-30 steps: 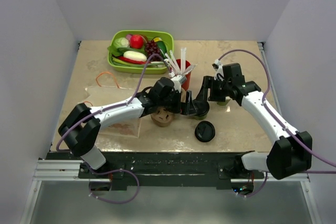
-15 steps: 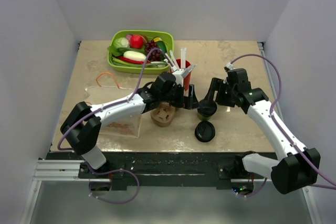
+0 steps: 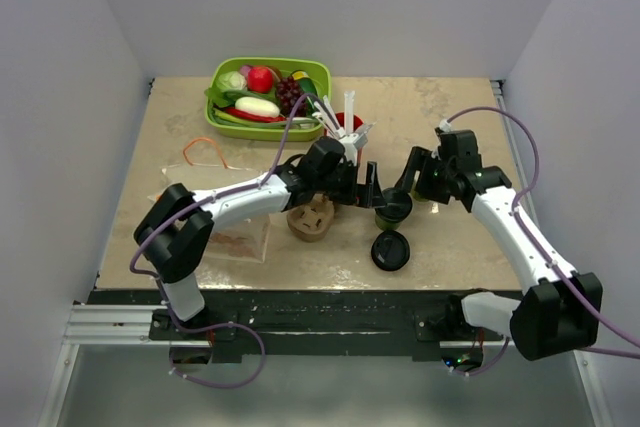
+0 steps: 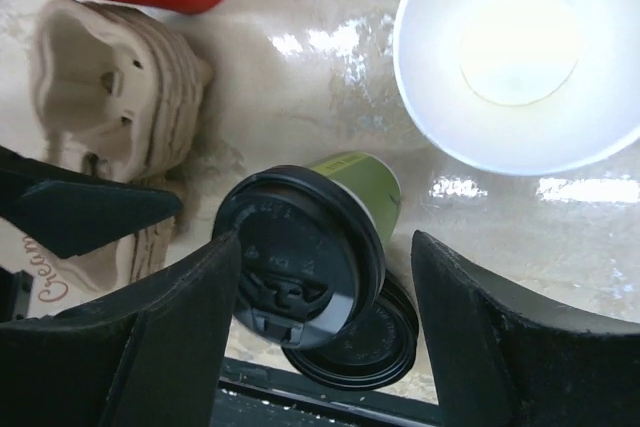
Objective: Pack the takeout coffee
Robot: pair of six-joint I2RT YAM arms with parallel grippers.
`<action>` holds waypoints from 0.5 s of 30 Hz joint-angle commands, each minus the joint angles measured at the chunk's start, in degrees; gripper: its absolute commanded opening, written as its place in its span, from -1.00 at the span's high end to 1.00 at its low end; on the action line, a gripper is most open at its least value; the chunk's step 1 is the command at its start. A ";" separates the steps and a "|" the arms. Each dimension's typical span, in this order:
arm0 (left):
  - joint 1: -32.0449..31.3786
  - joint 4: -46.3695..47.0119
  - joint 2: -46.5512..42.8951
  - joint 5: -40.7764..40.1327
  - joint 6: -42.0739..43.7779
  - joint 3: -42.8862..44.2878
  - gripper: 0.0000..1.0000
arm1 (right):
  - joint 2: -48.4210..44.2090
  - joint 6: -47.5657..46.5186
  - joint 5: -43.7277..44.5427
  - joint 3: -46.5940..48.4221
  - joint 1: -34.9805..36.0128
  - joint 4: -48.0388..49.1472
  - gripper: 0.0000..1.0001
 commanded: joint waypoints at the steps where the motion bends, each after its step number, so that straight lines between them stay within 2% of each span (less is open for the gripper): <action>1: -0.48 1.54 1.64 1.33 -1.61 3.25 -0.92 | 2.80 0.20 -6.19 -2.04 -1.87 3.37 -0.42; 5: -0.66 4.87 2.96 2.56 -2.84 3.52 -0.85 | 3.16 1.08 -8.66 -4.59 -2.76 5.75 -0.41; 9: -0.57 5.40 4.53 3.18 -3.54 4.48 -0.78 | 4.83 2.57 -12.42 -7.22 -3.11 9.17 -0.36; 15: -0.57 4.96 6.82 3.53 -3.98 5.80 -0.65 | 4.22 4.69 -13.23 -10.83 -3.29 13.57 -0.36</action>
